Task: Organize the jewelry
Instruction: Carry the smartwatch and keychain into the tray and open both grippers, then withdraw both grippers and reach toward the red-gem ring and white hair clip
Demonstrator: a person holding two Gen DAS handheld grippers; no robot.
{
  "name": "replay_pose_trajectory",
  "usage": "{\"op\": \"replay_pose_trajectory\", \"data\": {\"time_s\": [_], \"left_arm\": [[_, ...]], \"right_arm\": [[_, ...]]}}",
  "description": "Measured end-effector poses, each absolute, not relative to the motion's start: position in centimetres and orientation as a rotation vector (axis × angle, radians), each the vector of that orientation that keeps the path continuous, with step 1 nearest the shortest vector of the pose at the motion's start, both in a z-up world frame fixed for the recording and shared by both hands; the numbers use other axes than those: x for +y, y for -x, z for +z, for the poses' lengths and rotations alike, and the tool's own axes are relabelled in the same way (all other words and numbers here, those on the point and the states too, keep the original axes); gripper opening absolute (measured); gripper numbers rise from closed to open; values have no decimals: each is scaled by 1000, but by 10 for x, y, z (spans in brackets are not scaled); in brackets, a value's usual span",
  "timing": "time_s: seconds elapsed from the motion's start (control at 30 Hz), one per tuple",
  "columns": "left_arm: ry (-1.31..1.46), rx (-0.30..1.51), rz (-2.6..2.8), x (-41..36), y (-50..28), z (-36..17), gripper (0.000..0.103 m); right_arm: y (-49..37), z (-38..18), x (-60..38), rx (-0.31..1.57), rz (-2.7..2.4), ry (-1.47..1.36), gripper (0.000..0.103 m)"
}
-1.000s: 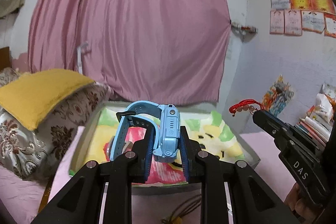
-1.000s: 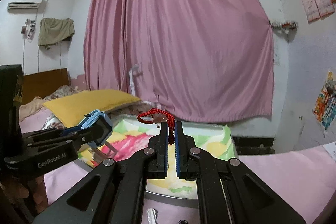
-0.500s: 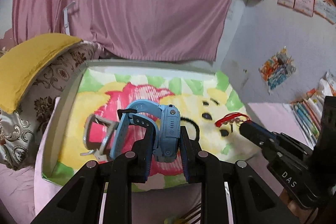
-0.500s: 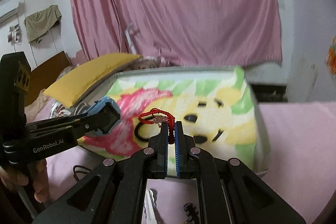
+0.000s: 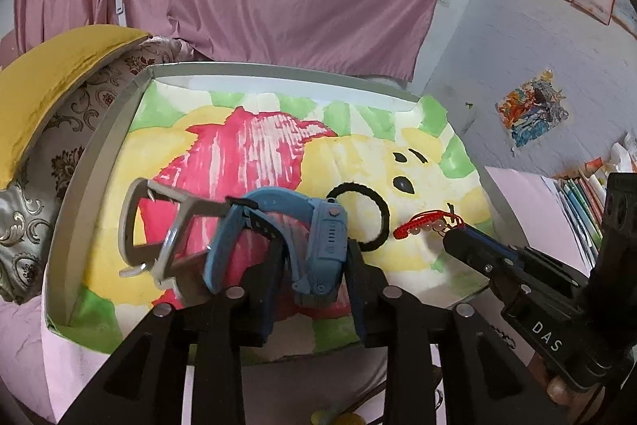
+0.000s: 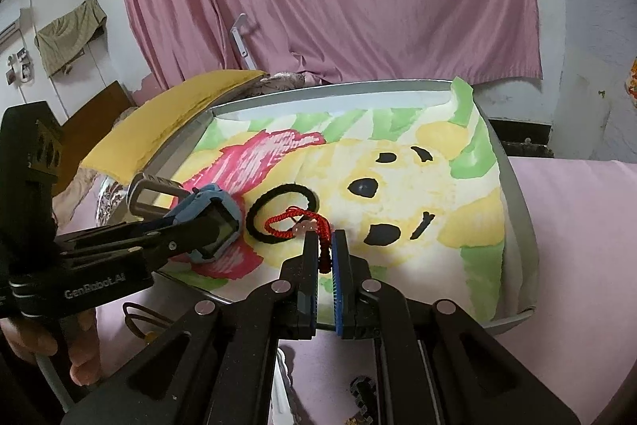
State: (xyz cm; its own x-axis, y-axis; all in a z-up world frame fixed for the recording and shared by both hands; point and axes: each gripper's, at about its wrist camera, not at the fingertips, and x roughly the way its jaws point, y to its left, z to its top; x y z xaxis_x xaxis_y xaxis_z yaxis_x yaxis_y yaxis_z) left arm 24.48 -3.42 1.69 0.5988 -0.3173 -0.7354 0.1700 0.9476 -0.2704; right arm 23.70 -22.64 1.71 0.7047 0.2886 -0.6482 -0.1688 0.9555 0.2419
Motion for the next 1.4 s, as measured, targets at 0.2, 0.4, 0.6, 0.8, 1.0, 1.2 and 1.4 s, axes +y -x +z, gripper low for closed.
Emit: {"op": "replay_pose_trajectory", "data": {"time_s": [0.2, 0.4, 0.6, 0.8, 1.0, 1.2, 1.4], "left_arm": [[198, 827, -292, -31, -228, 26, 46], [225, 694, -272, -23, -201, 45, 58], [227, 559, -224, -15, -170, 59, 81], [188, 492, -177, -9, -141, 65, 99], [160, 458, -139, -2, -115, 61, 102], [117, 411, -109, -2, -91, 56, 102], [96, 479, -134, -1, -86, 46, 102]], "right_arm": [[-225, 24, -231, 711, 228, -166, 36], [-201, 41, -240, 604, 187, -148, 40], [-164, 61, -243, 450, 144, -100, 65], [-128, 75, -243, 339, 108, -54, 95], [-98, 81, -239, 277, 100, 7, 101], [-81, 79, -236, 268, 113, 48, 101], [-83, 68, -232, 347, 152, 102, 101]]}}
